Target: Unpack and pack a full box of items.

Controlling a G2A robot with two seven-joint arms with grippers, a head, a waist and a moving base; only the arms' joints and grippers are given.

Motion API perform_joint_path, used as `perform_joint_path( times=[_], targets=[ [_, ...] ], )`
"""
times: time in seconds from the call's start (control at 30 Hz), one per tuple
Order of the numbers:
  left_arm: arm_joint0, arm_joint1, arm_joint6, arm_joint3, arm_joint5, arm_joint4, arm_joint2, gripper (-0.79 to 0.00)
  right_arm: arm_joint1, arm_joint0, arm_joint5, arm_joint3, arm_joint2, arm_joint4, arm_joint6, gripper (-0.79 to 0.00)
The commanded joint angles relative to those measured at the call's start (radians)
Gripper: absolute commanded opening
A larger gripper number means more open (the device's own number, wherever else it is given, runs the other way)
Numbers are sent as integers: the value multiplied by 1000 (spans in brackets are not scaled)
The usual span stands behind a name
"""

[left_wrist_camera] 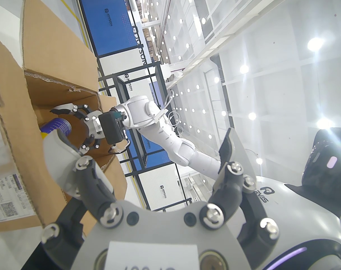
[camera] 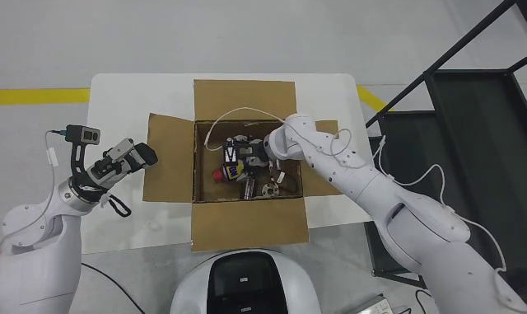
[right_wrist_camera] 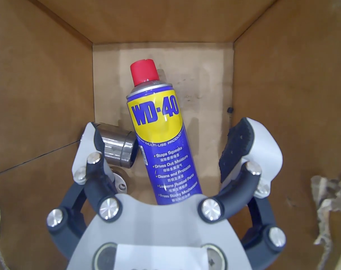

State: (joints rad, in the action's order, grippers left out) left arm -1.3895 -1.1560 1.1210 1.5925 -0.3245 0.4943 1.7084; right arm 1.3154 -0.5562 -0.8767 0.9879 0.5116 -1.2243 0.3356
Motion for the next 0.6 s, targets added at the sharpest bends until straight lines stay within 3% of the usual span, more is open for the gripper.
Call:
perform_joint_path(
  times=[0.0,0.17,0.3,0.57],
  targets=[
    [0,0,0,0,0,0,0,0,5,3,1,0,-9,-28,-1,0],
    [0,0,0,0,0,0,0,0,29,11,-3,-36,-33,-44,-26,0],
    [0,0,0,0,0,0,0,0,47,21,-11,-85,-46,-54,-51,-111],
    [0,0,0,0,0,0,0,0,79,43,-44,-175,-68,-71,-70,-49]
  ],
)
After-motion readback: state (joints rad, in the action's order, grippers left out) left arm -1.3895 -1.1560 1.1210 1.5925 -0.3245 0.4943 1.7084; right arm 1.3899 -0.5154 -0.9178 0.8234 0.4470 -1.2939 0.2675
